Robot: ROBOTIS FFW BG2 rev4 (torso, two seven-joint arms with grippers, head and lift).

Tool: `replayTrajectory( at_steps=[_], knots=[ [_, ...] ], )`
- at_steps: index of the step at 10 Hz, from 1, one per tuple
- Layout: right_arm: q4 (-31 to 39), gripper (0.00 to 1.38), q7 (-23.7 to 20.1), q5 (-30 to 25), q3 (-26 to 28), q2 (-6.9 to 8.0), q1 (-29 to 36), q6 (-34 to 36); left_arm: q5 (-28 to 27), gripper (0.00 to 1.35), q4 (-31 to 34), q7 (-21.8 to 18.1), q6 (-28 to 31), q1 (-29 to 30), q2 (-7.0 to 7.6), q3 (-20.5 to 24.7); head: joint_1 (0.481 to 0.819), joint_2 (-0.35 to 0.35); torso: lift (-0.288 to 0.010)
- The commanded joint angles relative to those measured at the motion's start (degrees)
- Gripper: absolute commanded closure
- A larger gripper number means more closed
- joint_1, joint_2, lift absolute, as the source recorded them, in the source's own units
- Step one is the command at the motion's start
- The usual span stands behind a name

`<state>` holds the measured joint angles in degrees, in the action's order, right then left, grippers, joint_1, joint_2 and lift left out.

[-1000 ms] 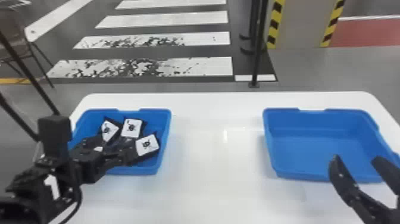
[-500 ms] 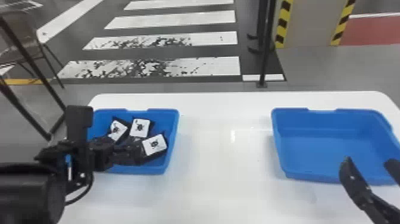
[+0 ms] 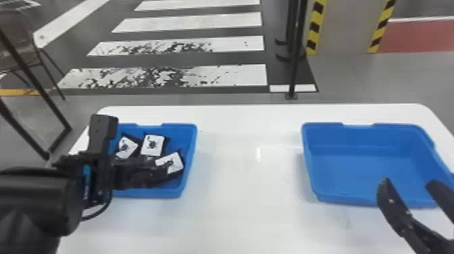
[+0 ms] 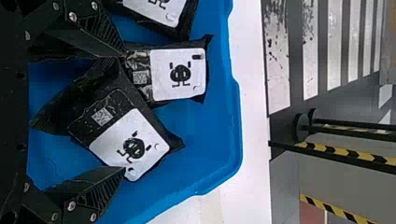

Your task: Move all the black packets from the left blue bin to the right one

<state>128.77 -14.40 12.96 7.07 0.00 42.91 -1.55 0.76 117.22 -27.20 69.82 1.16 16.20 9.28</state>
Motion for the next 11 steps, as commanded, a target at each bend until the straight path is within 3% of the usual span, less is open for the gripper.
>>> replayTrajectory(
  at_steps=[1,3,5,6,8,11],
  knots=[
    [0.0,0.33,0.1,0.2,0.0,0.05,0.1,0.0,0.4,0.25,-3.1,-0.9,0.8,-1.9,0.67,-1.8,0.695,0.109,-0.185],
    [-0.2,0.33,0.1,0.3,-0.1,0.05,0.0,0.0,1.6,0.4,-9.0,-2.7,1.3,-5.9,1.64,-5.4,0.695,0.091,-0.185],
    [-0.3,0.33,0.0,0.6,-0.1,0.05,0.1,0.0,0.5,0.92,-10.4,-3.9,0.8,-6.5,1.73,-5.7,0.695,0.069,-0.185],
    [-0.3,0.33,0.0,0.7,-0.1,0.05,0.3,0.0,-1.1,1.24,-10.3,-4.3,0.3,-6.5,1.73,-5.7,0.695,0.068,-0.185],
    [-0.2,0.33,0.0,0.7,-0.1,0.05,0.3,0.0,-3.5,1.2,-6.1,-5.6,0.9,-4.7,1.82,-3.9,0.695,0.078,-0.185],
    [0.0,0.33,0.0,0.7,-0.1,0.05,0.3,0.0,-3.4,1.2,6.2,-7.2,4.4,0.5,1.9,1.1,0.695,0.102,-0.185]
  ],
)
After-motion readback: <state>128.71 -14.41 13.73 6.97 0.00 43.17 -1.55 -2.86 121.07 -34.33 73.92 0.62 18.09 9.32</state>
